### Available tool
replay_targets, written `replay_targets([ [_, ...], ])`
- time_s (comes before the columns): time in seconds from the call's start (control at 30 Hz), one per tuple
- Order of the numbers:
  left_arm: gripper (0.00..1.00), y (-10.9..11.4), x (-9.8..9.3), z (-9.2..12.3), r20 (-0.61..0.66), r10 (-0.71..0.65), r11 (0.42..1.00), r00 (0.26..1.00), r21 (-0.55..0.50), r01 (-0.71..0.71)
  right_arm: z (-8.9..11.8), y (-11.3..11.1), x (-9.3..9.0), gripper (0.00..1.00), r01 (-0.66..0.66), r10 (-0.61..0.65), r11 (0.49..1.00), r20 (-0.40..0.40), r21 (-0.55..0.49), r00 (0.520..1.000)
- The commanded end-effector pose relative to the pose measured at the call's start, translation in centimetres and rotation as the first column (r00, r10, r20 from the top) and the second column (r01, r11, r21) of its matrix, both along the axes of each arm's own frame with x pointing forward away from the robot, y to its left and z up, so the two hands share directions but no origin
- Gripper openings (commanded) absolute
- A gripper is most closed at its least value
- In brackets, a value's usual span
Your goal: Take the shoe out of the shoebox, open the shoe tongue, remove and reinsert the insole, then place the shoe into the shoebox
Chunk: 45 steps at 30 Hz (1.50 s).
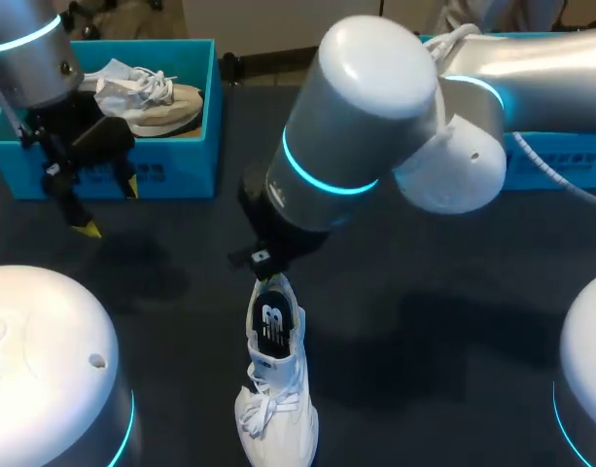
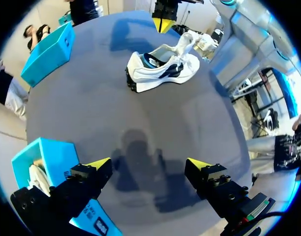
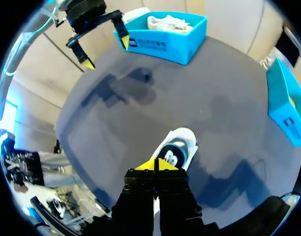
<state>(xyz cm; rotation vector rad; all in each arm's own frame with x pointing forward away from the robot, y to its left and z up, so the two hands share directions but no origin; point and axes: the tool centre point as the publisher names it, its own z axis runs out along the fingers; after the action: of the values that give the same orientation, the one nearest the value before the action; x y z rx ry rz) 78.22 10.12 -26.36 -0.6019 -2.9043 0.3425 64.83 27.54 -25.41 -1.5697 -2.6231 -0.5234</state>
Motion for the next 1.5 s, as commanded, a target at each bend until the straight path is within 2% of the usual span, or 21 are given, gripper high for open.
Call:
replay_targets([
  [0.03, 1.00, 0.3, 0.2, 0.4, -0.011, -0.021, 1.000, 1.000, 0.004, 0.021, -1.3, 0.7, -1.0, 0.00, 0.039, -0.039, 0.999, 0.002, 0.004, 0.999],
  [0.4, 1.00, 0.3, 0.2, 0.4, -0.011, -0.021, 1.000, 1.000, 0.004, 0.021, -1.3, 0.7, -1.0, 0.00, 0.039, -0.039, 0.999, 0.002, 0.004, 0.999],
  [0.47, 1.00, 0.3, 0.2, 0.4, -0.011, -0.021, 1.000, 1.000, 0.004, 0.021, -1.4, 1.0, -0.9, 0.00, 0.080, -0.079, 0.997, 0.010, -0.021, 0.997],
  [0.53, 1.00, 0.3, 0.2, 0.4, -0.011, -0.021, 1.000, 1.000, 0.004, 0.021, -2.1, 1.2, -1.1, 0.00, 0.172, -0.172, 0.985, 0.019, -0.015, 0.985],
  [0.73, 1.00, 0.3, 0.2, 0.4, -0.011, -0.021, 1.000, 1.000, 0.004, 0.021, -3.7, 0.7, -1.5, 0.00, 0.277, -0.277, 0.961, 0.038, -0.013, 0.960],
  [0.87, 1.00, 0.3, 0.2, 0.4, -0.011, -0.021, 1.000, 1.000, 0.004, 0.021, -4.4, 1.1, -2.4, 0.00, 0.315, -0.314, 0.949, 0.062, -0.002, 0.947],
  [1.17, 1.00, 0.3, 0.2, 0.4, -0.011, -0.021, 1.000, 1.000, 0.004, 0.021, -4.4, 1.1, -2.4, 0.00, 0.315, -0.314, 0.949, 0.062, -0.002, 0.947],
  [1.5, 1.00, 0.3, 0.2, 0.4, -0.011, -0.021, 1.000, 1.000, 0.004, 0.021, -7.4, 1.7, 0.6, 0.00, 0.320, -0.319, 0.947, 0.033, -0.032, 0.947],
])
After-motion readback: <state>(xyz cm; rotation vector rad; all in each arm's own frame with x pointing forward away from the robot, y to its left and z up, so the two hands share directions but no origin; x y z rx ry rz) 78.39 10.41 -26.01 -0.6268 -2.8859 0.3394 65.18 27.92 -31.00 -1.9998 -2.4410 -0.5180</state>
